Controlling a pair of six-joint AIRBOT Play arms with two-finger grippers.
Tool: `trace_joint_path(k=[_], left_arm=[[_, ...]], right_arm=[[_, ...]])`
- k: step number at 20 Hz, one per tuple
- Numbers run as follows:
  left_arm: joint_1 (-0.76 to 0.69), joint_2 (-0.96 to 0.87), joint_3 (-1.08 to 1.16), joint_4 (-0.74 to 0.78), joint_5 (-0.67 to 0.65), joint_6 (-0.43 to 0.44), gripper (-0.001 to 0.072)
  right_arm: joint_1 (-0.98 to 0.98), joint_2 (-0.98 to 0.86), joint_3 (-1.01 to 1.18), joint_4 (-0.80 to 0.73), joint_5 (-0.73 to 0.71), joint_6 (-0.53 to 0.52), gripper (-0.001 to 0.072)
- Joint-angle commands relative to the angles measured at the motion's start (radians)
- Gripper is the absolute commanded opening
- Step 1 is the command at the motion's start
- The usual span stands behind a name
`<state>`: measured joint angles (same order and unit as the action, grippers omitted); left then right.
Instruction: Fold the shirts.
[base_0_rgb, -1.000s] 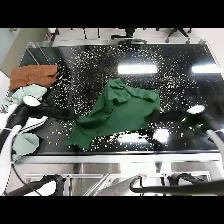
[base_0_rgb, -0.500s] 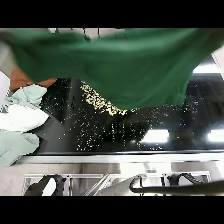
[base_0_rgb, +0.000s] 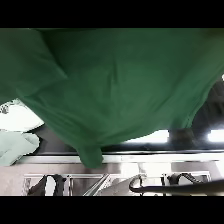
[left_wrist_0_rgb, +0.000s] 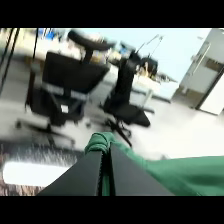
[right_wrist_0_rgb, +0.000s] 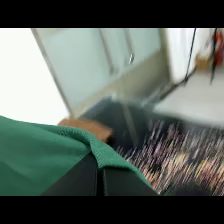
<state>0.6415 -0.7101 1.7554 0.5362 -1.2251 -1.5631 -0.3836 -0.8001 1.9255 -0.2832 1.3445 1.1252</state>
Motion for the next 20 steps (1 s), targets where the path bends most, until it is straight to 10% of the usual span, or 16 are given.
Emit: trace_joint_path(k=[1,8,14,16,17,18,19,20], left_arm=[[-0.111,-0.044,-0.235,0.049,0.018,0.053,0.0011],[-0.667,-0.556,-0.516,0.408,0.608,0.211,0.0011],[-0.691,-1.083,-0.086,0.404,0.426,0.209,0.0012],[-0.673,-1.141,0.045,0.404,0.264,0.208,0.0019],[-0.653,-1.146,0.105,0.404,0.178,0.208,0.0141],[-0.634,-1.138,0.151,0.405,0.098,0.198,0.0528],[-0.6,-1.117,0.192,0.407,0.017,0.174,0.0689],[-0.564,-1.095,0.229,0.407,-0.066,0.173,0.069]], right_arm=[[0.05,-0.05,-0.211,0.007,0.036,-0.088,0.0016],[0.258,-0.336,-0.634,-0.143,-0.358,-0.349,0.0016],[0.259,-0.634,-0.635,0.128,-0.603,-0.594,0.0019],[0.248,-0.628,-0.635,0.119,-0.588,-0.599,0.0248],[0.23,-0.605,-0.635,0.11,-0.552,-0.599,0.0304],[0.2,-0.569,-0.635,0.074,-0.503,-0.597,0.0304],[0.165,-0.529,-0.635,0.026,-0.462,-0.568,0.0304],[0.124,-0.484,-0.635,-0.041,-0.431,-0.5,0.0314]])
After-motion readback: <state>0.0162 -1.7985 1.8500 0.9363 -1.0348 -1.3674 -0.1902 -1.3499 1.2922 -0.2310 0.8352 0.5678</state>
